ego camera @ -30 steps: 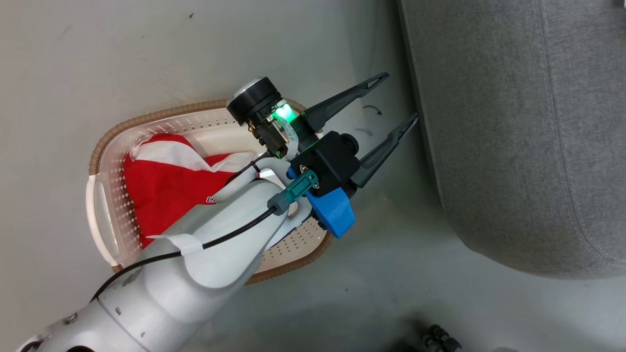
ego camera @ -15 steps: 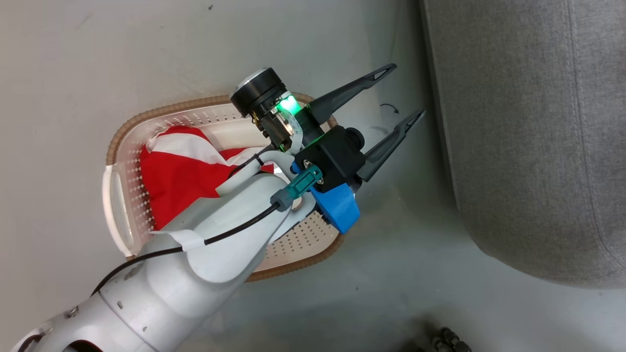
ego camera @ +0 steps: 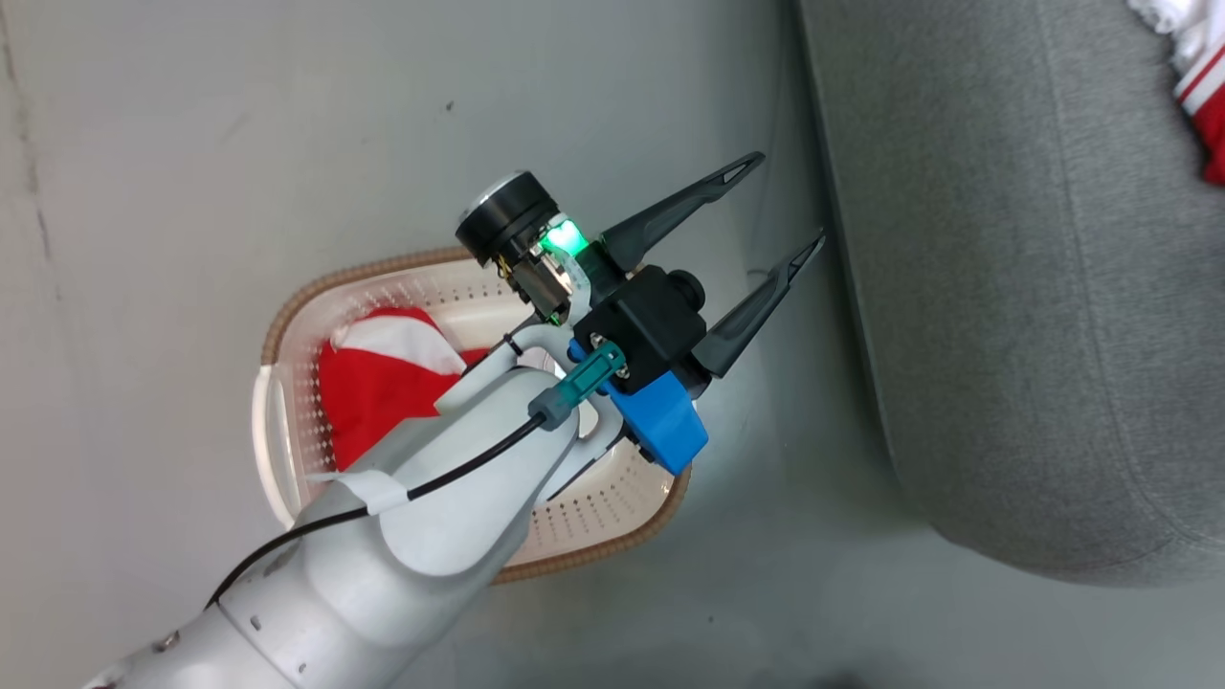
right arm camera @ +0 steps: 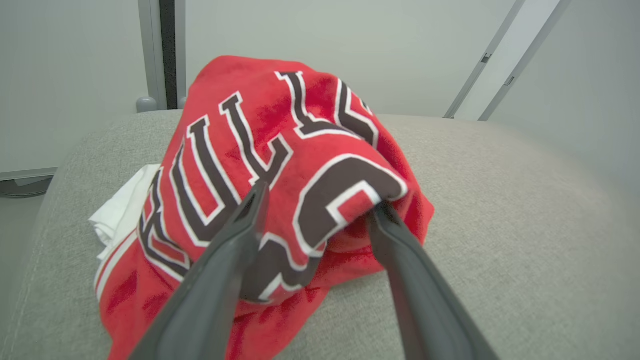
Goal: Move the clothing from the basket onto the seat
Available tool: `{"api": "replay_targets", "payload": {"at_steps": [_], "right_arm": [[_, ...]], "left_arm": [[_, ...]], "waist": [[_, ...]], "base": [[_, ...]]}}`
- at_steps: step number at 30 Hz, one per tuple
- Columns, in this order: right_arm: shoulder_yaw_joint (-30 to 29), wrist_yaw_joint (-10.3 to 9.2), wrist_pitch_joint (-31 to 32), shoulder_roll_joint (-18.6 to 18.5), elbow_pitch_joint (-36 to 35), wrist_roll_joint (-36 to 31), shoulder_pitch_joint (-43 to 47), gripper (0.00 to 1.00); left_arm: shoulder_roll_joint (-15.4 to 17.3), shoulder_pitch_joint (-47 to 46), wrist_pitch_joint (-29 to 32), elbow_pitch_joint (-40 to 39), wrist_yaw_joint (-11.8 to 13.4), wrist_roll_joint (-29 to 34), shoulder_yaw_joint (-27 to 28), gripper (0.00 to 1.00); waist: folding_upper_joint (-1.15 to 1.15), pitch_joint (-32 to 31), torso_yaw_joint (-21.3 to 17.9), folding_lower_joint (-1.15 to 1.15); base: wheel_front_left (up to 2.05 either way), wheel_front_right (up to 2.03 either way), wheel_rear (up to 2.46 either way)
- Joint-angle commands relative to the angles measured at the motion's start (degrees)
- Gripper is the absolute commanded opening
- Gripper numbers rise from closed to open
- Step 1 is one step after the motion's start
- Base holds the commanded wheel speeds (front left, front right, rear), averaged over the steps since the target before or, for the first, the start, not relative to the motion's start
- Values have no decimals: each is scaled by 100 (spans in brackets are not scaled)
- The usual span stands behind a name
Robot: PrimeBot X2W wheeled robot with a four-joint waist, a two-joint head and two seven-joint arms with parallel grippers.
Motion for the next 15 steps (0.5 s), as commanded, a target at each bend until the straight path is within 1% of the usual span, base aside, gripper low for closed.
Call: {"api": "replay_targets", "payload": {"at_steps": [1,5,8,12,15], "right_arm": [[6,1,-3,53,-45,38,189,100],[42,1,-3,147,-259,66,676,100],[176,1,-3,200,-482,102,1026,100],[433,1,-4,322,-907,189,1446,100],[771,2,-3,402,-1217,253,1733,100]], "left_arm": [[-16,112,-25,-39,39,-36,58,100],[-23,383,-25,-95,43,-65,229,100],[-59,602,-26,-125,48,-76,357,100],[-74,913,-22,-172,86,-94,601,100],[-86,1149,-22,-189,96,-96,794,100]], "waist": [[0,-293,-21,0],[0,-665,-58,0],[0,-920,-36,0],[0,-1264,43,0],[0,-1511,144,0]], "base": [[0,0,0],[0,0,0],[0,0,0],[0,0,0],[0,0,0]]}}
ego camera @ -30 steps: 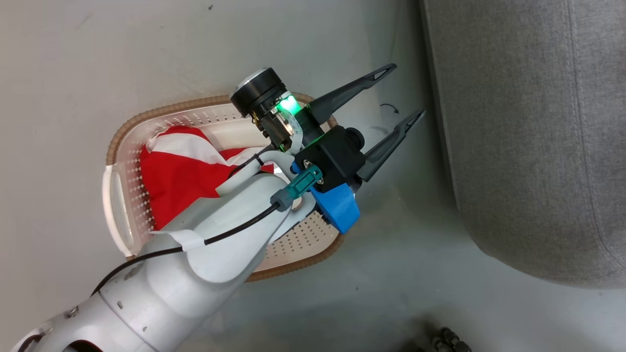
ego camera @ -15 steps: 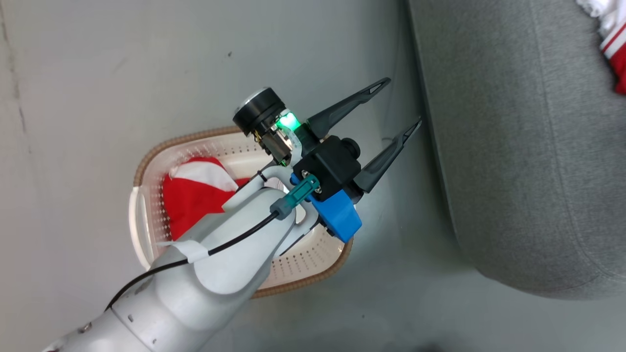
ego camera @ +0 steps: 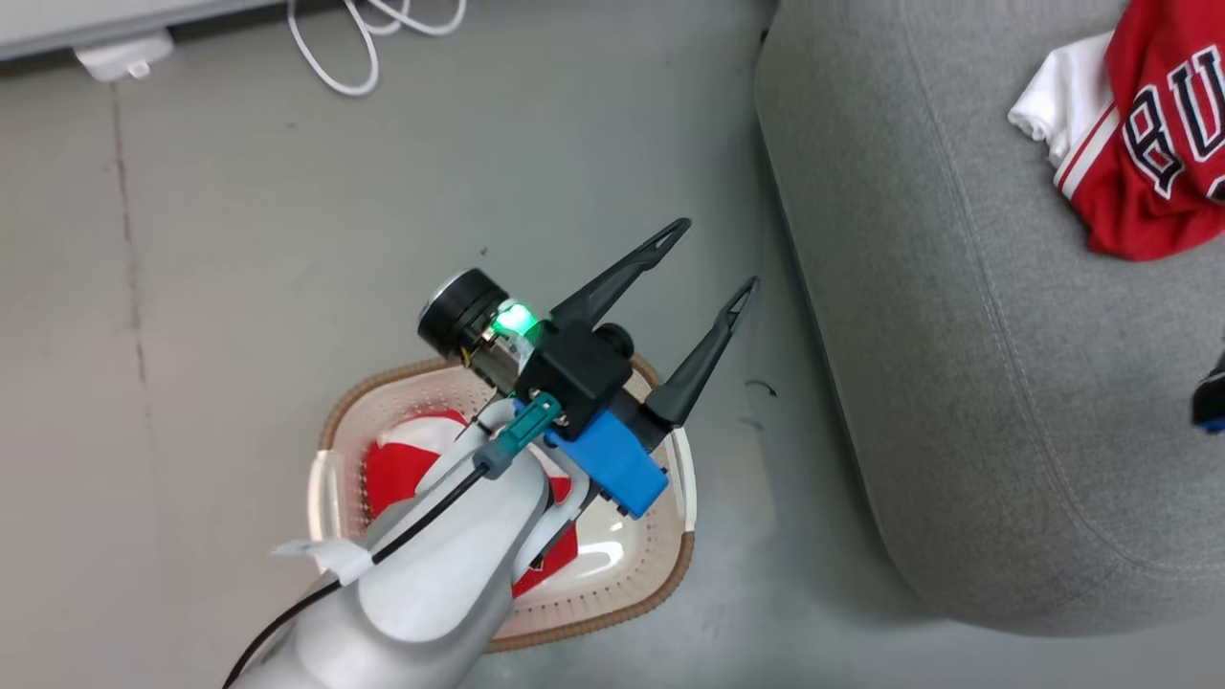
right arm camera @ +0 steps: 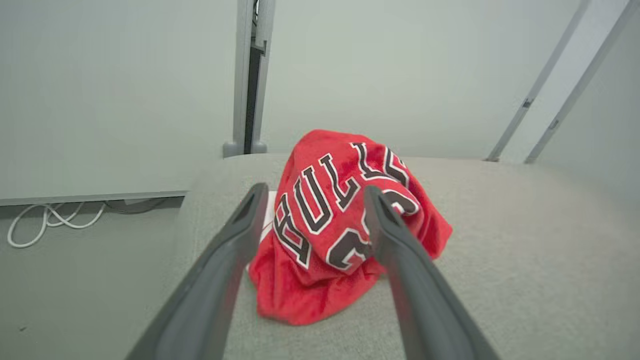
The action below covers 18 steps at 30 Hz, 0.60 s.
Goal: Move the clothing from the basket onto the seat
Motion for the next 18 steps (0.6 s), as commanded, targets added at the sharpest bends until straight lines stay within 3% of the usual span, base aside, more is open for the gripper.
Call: {"api": "replay_targets", "payload": {"at_steps": [1,11,18], "right_arm": [[118,0,-4,94,-160,32,200,100],[1245,1,-3,458,-1013,252,894,100],[1644,1,-4,592,-1310,317,1130,100]], "left_arm": [[1,135,-14,-22,31,-41,105,100],[37,1022,-14,-92,110,16,1172,100],[60,1600,-15,-226,129,123,1903,100]], "waist": [[0,-290,153,1],[0,-1011,652,1],[0,-1339,966,1]], "base": [[0,0,0],[0,0,0],[0,0,0]]}}
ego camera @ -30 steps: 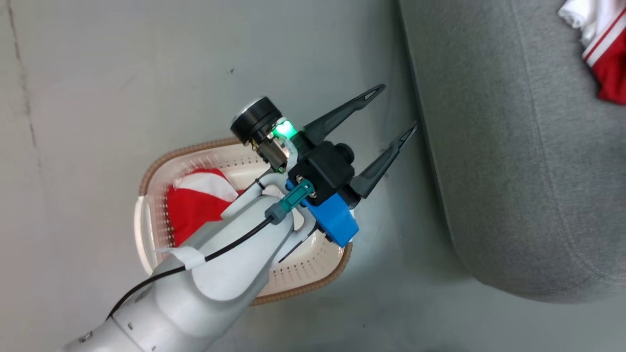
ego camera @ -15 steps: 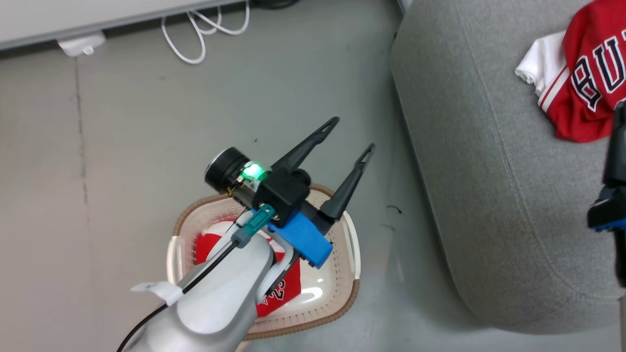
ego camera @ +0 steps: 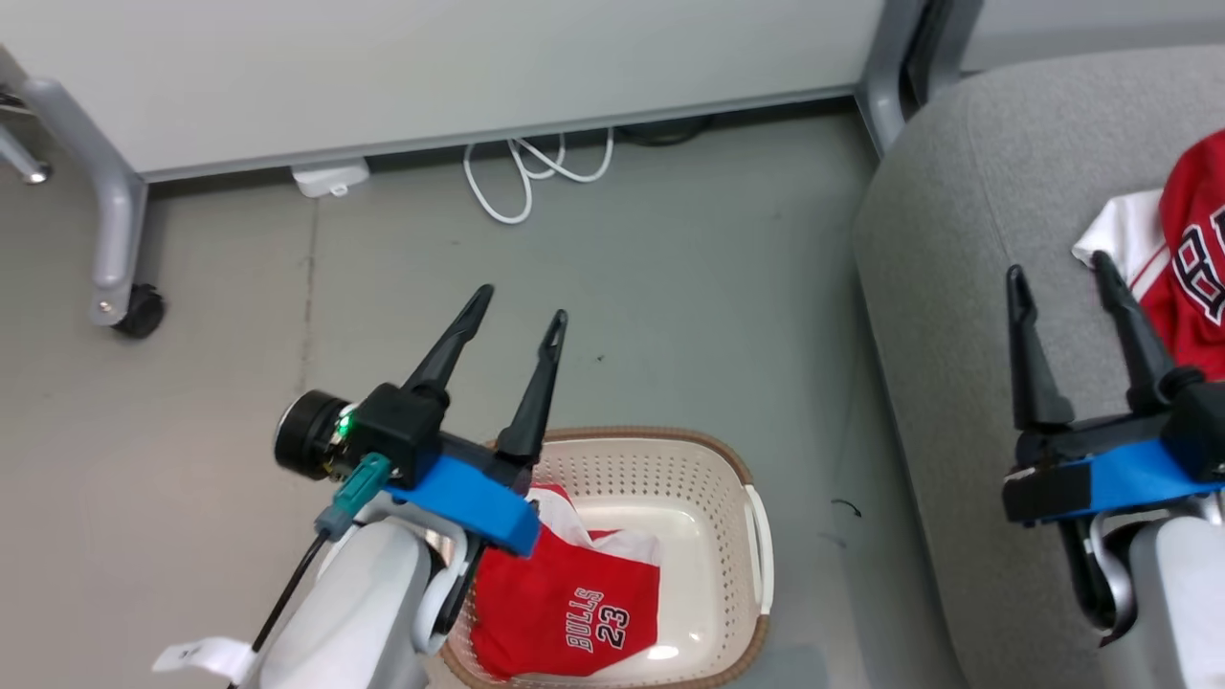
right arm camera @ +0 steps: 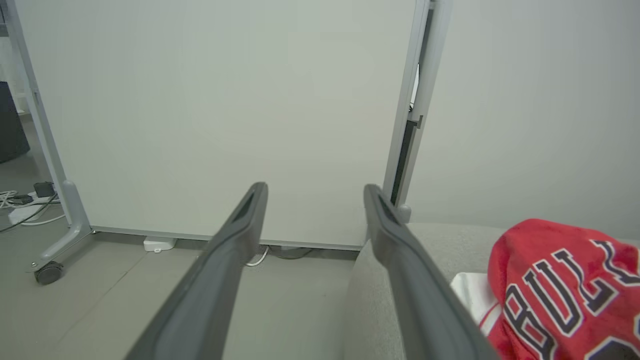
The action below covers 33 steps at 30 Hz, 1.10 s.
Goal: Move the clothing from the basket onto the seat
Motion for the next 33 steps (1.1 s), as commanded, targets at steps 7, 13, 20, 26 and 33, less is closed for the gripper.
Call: {"api": "replay_targets", "payload": {"at_steps": [7,13,20,26,33], "right_arm": [[116,1,-4,342,-226,-49,391,100],[114,1,-5,551,-360,-85,798,100],[13,1,-4,680,-477,-98,1145,100],[-37,2,-4,757,-560,-137,1412,100],[-9,1,-4,783,-551,-69,1582,100]], "left_arm": [[2,669,-15,-242,31,173,777,100],[-54,1158,-15,-450,37,318,1305,100],[-129,1528,-15,-604,-21,463,1701,100],[-213,1775,-15,-671,-88,585,1948,100],[-319,1904,-15,-718,-152,686,2100,100]], "waist": [[0,-449,366,1],[0,-663,477,1],[0,-816,491,1],[0,-923,440,1],[0,-992,369,1]], "base": [[0,0,0],[0,0,0],[0,0,0],[0,0,0],[0,0,0]]}}
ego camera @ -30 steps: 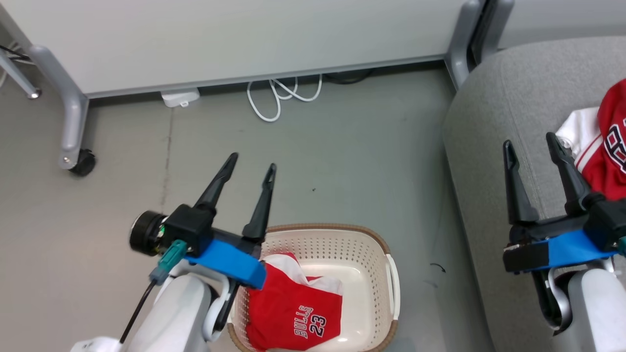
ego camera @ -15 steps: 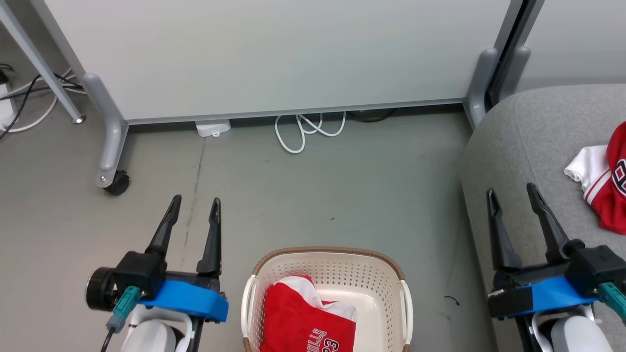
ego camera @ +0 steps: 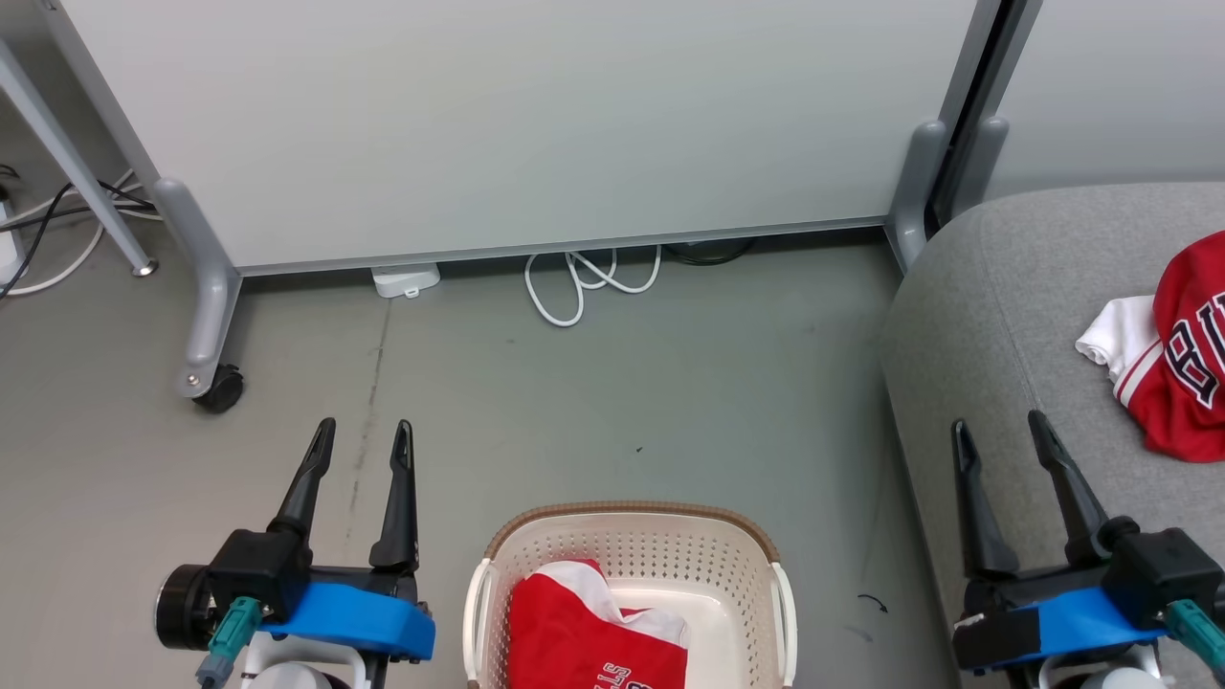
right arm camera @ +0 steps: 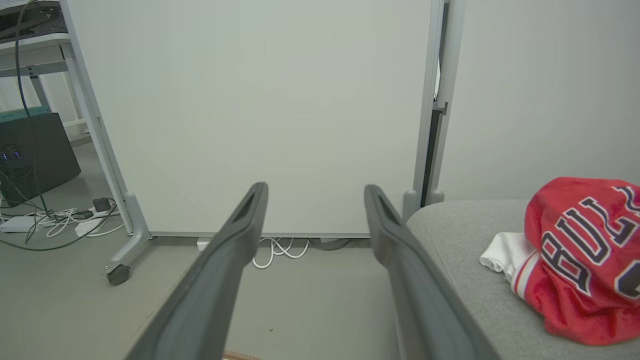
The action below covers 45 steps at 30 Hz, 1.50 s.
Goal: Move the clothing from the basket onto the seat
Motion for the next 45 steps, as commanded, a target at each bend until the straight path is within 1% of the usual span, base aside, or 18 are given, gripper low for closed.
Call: {"api": "replay_targets", "payload": {"at_steps": [1,21,28,34,40,45], "right_arm": [[15,2,-3,20,-6,15,101,100],[44,2,-3,19,39,117,80,100],[73,2,-3,20,2,102,-42,100],[110,2,-3,18,-72,48,-264,100],[187,2,-4,17,-138,-64,-531,100],[236,2,-3,16,-213,-135,-815,100]], "left_arm": [[-14,45,-15,-32,-28,37,28,100],[-127,9,-15,6,-125,184,161,100],[-136,-206,-15,135,-143,204,-6,100],[-15,-683,-15,493,-138,154,-535,100],[252,-1328,-15,1071,-138,53,-1293,100],[447,-1905,-16,1616,-137,-70,-1938,100]], "waist": [[-1,-4,-5,0],[-1,-10,-32,0],[-1,114,-48,0],[-1,362,-97,0],[-1,744,-223,0],[-1,1197,-363,0]], "base": [[0,0,0],[0,0,0],[0,0,0],[0,0,0],[0,0,0],[0,0,0]]}}
